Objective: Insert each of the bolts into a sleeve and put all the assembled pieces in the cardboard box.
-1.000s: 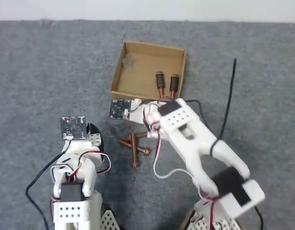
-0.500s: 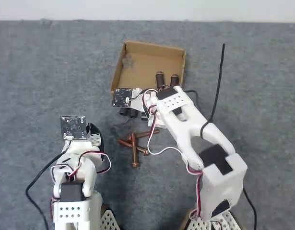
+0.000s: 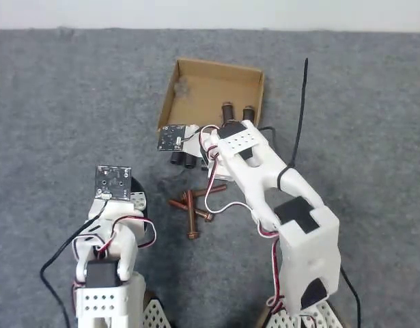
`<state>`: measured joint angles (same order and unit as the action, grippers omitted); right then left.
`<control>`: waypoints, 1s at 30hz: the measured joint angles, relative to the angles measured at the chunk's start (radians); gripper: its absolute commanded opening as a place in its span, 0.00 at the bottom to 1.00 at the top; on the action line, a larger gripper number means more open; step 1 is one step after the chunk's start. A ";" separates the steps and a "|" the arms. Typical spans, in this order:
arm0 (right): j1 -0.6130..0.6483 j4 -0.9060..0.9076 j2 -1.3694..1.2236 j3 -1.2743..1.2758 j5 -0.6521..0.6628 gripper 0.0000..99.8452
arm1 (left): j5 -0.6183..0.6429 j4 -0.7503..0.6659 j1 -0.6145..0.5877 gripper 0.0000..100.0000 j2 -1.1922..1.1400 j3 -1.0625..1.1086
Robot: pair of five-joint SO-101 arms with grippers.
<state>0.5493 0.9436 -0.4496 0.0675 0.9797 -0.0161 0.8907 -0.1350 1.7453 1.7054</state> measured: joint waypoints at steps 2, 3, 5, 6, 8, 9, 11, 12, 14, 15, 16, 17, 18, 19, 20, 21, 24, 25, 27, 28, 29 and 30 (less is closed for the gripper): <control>0.000 0.002 -0.026 -0.021 0.000 0.12 | 0.000 0.000 0.000 0.01 0.000 0.000; 0.000 0.002 -0.037 -0.034 0.000 0.10 | 0.000 0.000 0.000 0.01 0.000 0.000; 0.000 0.002 -0.052 -0.052 0.000 0.04 | 0.000 0.000 0.000 0.01 0.000 0.000; -0.002 0.002 -0.057 -0.061 0.000 0.01 | 0.000 0.000 0.000 0.01 0.000 0.000; -0.003 0.002 -0.058 -0.072 0.000 0.01 | 0.000 0.000 0.000 0.01 0.000 0.000; -0.005 0.002 -0.058 -0.072 0.002 0.02 | 0.000 0.000 0.000 0.01 0.000 0.000; -0.008 0.002 -0.060 -0.078 0.002 0.01 | 0.000 0.000 0.000 0.01 0.000 0.000; -0.008 0.002 -0.061 -0.081 0.002 0.00 | 0.000 0.000 0.000 0.01 0.000 0.000; -0.014 0.002 -0.064 -0.083 0.002 0.01 | 0.000 0.000 0.000 0.01 0.000 0.000; -0.017 0.002 -0.064 -0.083 0.002 0.01 | 0.000 0.000 0.000 0.01 0.000 0.000; -0.018 0.002 -0.064 -0.083 0.002 0.01 | 0.000 0.000 0.000 0.01 0.000 0.000; -0.020 0.002 -0.064 -0.083 0.002 0.01 | 0.000 0.000 0.000 0.01 0.000 0.000; -0.020 0.002 -0.064 -0.083 0.002 0.01 | -0.003 0.000 0.000 0.01 0.000 0.000; -0.021 0.002 -0.064 -0.083 -0.006 0.01 | -0.003 0.000 0.000 0.01 0.000 0.000; -0.028 0.003 -0.064 -0.083 -0.031 0.01 | -0.005 0.000 0.000 0.01 0.000 0.000; -0.034 0.008 -0.064 -0.084 -0.064 0.01 | -0.006 0.000 0.000 0.01 0.000 0.000; -0.044 0.038 -0.034 -0.083 -0.170 0.01 | -0.006 0.000 0.002 0.01 0.000 0.000; -0.055 0.052 -0.025 -0.083 -0.204 0.01 | -0.006 0.000 0.000 0.01 0.000 0.000; -0.078 0.081 -0.003 -0.083 -0.264 0.01 | -0.006 0.000 0.000 0.01 0.000 0.000; -0.089 0.097 0.008 -0.083 -0.292 0.01 | -0.006 0.000 0.000 0.01 0.000 0.000; -0.100 0.110 0.018 -0.083 -0.319 0.01 | -0.006 0.000 0.000 0.01 0.000 0.000; -0.110 0.124 0.028 -0.083 -0.344 0.01 | -0.006 0.000 0.000 0.01 0.000 0.000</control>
<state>0.4388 1.0679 -0.4219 -0.0153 0.6360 -0.0222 0.8907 -0.1350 1.7453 1.7054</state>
